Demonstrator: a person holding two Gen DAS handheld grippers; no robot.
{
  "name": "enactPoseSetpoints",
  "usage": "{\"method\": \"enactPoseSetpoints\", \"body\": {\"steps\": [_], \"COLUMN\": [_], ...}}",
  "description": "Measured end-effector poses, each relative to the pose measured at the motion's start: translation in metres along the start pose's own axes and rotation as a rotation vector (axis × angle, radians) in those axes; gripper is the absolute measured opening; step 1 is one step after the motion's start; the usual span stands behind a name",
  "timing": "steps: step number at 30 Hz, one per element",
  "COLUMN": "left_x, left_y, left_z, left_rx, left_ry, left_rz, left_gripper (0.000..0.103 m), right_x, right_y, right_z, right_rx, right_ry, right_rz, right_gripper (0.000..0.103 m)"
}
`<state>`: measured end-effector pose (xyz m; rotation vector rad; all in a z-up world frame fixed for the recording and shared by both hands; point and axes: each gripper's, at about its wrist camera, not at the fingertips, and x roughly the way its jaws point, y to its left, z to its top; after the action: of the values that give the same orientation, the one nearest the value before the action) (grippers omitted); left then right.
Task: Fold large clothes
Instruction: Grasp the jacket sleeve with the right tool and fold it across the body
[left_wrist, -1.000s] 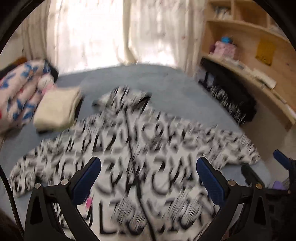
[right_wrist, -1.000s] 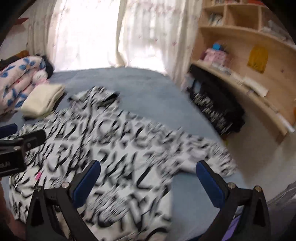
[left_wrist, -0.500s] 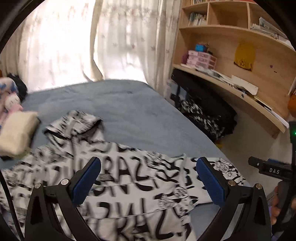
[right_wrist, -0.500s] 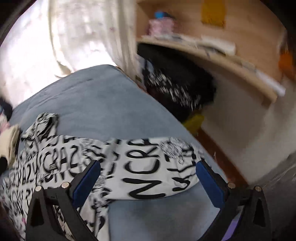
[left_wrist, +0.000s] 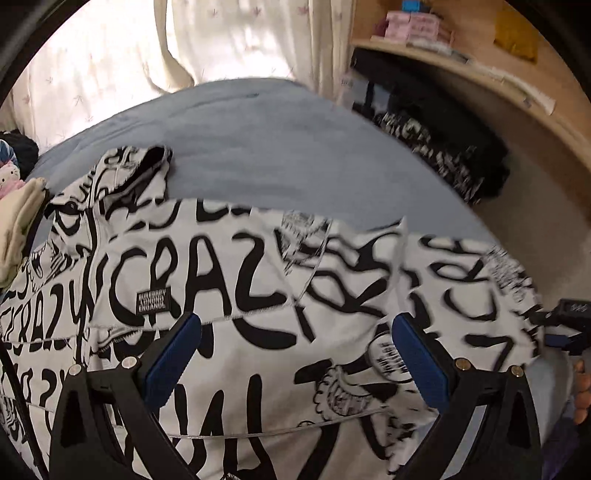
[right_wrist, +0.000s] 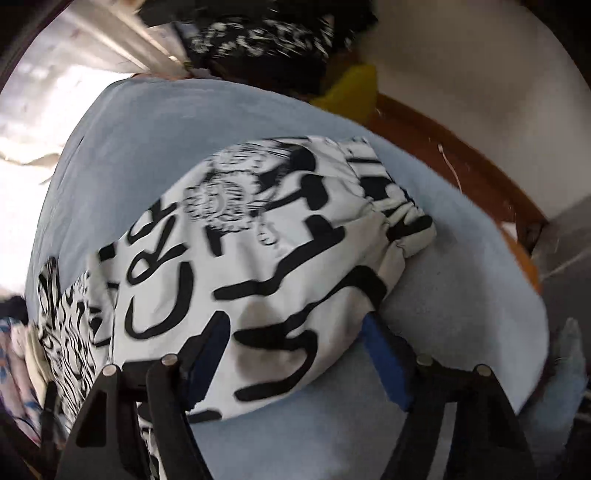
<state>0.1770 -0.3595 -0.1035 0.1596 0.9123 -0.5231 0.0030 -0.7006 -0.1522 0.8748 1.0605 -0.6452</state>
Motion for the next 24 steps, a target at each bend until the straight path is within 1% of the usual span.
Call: {"method": "enactPoseSetpoints", "body": {"steps": [1,4,5,6,8,12,16,18,21,23,24], "left_x": [0.004,0.015,0.016,0.017,0.013,0.003,-0.004,-0.005,-0.002,0.000,0.000], "left_y": [0.001,0.003,0.003,0.003,0.005,0.009,0.012,0.014,0.018,0.021,0.024], "left_z": [-0.001,-0.007,-0.009,-0.009,-0.009,-0.009,-0.009,-0.009,-0.011,-0.013,-0.014], "left_rx": [0.000,-0.009,-0.010,-0.008,-0.001,0.001,0.006,0.001,-0.007,-0.013,-0.019], "left_ry": [0.012,0.046,0.052,0.056,0.059,0.050,0.033,0.036,0.049,0.057,0.064], "left_rz": [-0.002,-0.015,-0.016,-0.016,-0.019,-0.032,-0.015,-0.006,-0.005,-0.002,-0.003], "left_gripper": [0.102,0.102,0.102,0.102,0.102,0.102,0.102,0.102,0.102,0.102,0.102], "right_x": [0.002,0.007,0.008,0.009,0.012,-0.002,-0.011,-0.009,0.003,0.013,0.016], "right_y": [-0.001,-0.002,-0.001,0.001,0.004,-0.009,-0.018,-0.021,-0.022,-0.020,-0.016], "right_z": [0.000,0.000,-0.001,-0.002,0.004,0.000,-0.010,-0.011,-0.009,-0.005,-0.003], "right_rx": [0.009,0.029,0.029,0.023,0.024,0.075,0.091,0.113,0.154,0.163,0.161], "right_ry": [-0.002,-0.006,-0.011,-0.008,0.007,0.037,0.040,0.038,0.041,0.011,-0.008], "right_rz": [0.008,-0.004,-0.013,-0.036,-0.050,-0.021,-0.008,-0.002,0.009,0.024,0.018], "right_gripper": [0.075,0.075,0.070,0.062,0.059,0.059,0.059,0.059,0.059,0.059,0.058]}}
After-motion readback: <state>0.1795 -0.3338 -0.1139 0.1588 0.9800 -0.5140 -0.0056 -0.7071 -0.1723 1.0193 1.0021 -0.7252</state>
